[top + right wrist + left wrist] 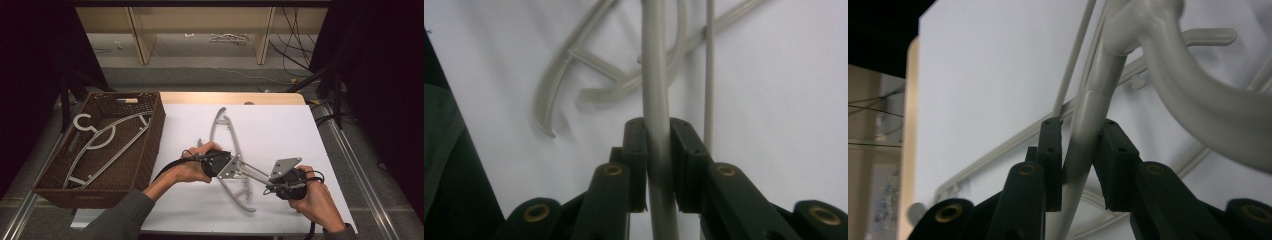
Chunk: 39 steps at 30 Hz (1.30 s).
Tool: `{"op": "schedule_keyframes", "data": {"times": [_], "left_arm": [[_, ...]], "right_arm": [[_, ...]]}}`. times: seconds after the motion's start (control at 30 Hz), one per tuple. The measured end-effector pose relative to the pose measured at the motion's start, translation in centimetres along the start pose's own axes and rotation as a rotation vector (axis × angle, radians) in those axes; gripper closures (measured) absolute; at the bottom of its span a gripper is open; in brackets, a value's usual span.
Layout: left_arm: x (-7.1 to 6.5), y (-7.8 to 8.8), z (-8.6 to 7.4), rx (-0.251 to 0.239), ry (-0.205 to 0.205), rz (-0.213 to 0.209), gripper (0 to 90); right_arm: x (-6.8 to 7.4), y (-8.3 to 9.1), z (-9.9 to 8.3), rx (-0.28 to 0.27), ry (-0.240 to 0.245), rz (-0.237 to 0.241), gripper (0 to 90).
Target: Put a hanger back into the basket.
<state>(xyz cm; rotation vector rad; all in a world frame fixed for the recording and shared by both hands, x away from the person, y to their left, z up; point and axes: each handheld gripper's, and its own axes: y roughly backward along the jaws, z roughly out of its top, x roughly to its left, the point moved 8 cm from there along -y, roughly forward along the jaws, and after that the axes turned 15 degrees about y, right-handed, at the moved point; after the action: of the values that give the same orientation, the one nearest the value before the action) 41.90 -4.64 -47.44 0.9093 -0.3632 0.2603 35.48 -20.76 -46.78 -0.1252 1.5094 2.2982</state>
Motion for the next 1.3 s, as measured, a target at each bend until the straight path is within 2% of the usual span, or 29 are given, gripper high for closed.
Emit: {"op": "schedule_keyframes", "data": {"times": [0.07,0.1,0.13,0.17,0.2,0.23,0.27,0.33,0.4,0.43,0.47,0.5,0.53,0.6,0.7,0.83,1.07,1.1,1.17,1.2,1.3], "left_arm": [[-0.1,0.4,0.1,-0.001,0.007,-0.009,75.6],[-0.1,0.7,0.1,-0.005,0.011,-0.006,77.4],[0.1,1.1,0.2,-0.015,0.016,-0.007,78.2],[0.1,1.1,0.2,-0.015,0.016,-0.007,78.9],[0.3,1.8,0.4,-0.021,0.026,-0.013,79.7],[0.3,2.0,0.4,-0.023,0.029,-0.012,79.8],[0.5,2.3,0.2,-0.01,0.03,-0.001,79.9],[0.9,2.7,-0.2,0.021,0.034,0.013,79.8],[1.1,2.9,-0.3,0.022,0.033,0.027,79.9],[1.4,3.6,-0.6,0.026,0.059,0.033,79.8],[1.4,3.6,-0.6,0.026,0.059,0.033,79.8],[1.8,4.1,-0.8,0.03,0.095,0.04,79.9],[1.8,4.1,-0.8,0.03,0.095,0.04,79.9],[2.3,4.8,-0.9,0.038,0.151,0.052,79.9],[3.3,5.4,-1.2,0.06,0.227,0.066,79.9],[4.3,6.1,-1.6,0.056,0.314,0.08,79.9],[6.3,7.9,-1.9,0.005,0.518,0.092,79.8],[6.5,8.1,-1.9,-0.001,0.535,0.092,79.8],[7.1,8.7,-1.8,-0.012,0.568,0.095,79.8],[7.3,9.1,-1.8,-0.021,0.588,0.095,79.8],[7.8,10.2,-1.5,-0.038,0.617,0.104,79.8]], "right_arm": [[-0.4,0.1,0.1,-0.021,-0.012,-0.018,75.7],[-0.8,0.1,0.3,-0.048,-0.049,-0.051,64.6],[-1.0,0.1,0.4,-0.063,-0.072,-0.064,58.7],[-1.0,0.1,0.4,-0.063,-0.072,-0.064,58.7],[-1.5,0.5,0.6,-0.119,-0.148,-0.073,50.5],[-1.9,0.8,0.8,-0.147,-0.182,-0.078,49.2],[-2.1,1.1,0.7,-0.161,-0.196,-0.074,45.6],[-2.7,1.7,0.7,-0.206,-0.265,-0.098,39.3],[-3.2,2.3,0.5,-0.24,-0.317,-0.101,34.6],[-3.6,2.7,0.6,-0.276,-0.372,-0.115,33.7],[-4.1,3.0,0.5,-0.303,-0.377,-0.141,33.3],[-4.4,3.2,0.3,-0.31,-0.394,-0.16,32.6],[-4.4,3.2,0.3,-0.31,-0.394,-0.16,32.6],[-5.0,3.6,0.0,-0.319,-0.406,-0.21,31.0],[-5.0,3.6,0.0,-0.321,-0.416,-0.221,29.2],[-4.9,3.3,0.2,-0.319,-0.426,-0.226,27.3],[-4.2,2.1,0.6,-0.301,-0.423,-0.2,24.8],[-4.2,1.9,0.7,-0.3,-0.409,-0.2,24.7],[-4.0,1.6,0.8,-0.295,-0.424,-0.189,24.5],[-4.0,1.5,0.9,-0.299,-0.413,-0.187,24.5],[-3.9,1.2,0.9,-0.294,-0.4,-0.188,24.5]]}}
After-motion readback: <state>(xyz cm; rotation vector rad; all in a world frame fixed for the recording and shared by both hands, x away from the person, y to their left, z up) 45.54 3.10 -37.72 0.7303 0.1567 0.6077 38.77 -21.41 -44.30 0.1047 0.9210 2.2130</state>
